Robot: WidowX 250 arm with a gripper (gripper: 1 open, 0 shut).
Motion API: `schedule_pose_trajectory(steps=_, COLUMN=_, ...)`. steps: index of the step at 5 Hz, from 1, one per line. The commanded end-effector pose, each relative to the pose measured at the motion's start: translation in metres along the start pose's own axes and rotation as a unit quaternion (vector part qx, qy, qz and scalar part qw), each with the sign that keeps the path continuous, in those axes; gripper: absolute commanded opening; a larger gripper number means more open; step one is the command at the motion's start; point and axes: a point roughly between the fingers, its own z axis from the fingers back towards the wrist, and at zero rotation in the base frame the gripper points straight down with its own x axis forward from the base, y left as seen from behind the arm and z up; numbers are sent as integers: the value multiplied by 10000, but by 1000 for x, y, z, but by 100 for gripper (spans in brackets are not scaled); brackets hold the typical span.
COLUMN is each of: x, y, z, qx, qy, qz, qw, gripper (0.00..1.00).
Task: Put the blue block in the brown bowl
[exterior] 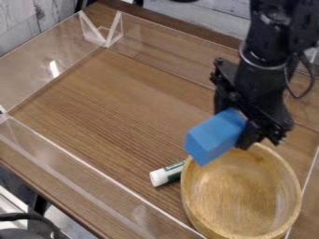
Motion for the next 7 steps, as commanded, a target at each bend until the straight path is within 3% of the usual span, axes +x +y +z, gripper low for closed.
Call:
schedule_pose_trajectory(steps=1, x=4, y=-9, z=14, qx=19, qy=-397, qz=58, qw=9992, gripper=0)
schedule_pose_trajectory(steps=3, x=1, y=-19, z=10, qx=-41, qy=-591, qz=148, qw=9981, gripper=0)
schedule_pose_trajectory(steps=7, x=-7, y=-24, z=-8, qx=-192, qy=-675, qz=189, qw=9974, gripper=0)
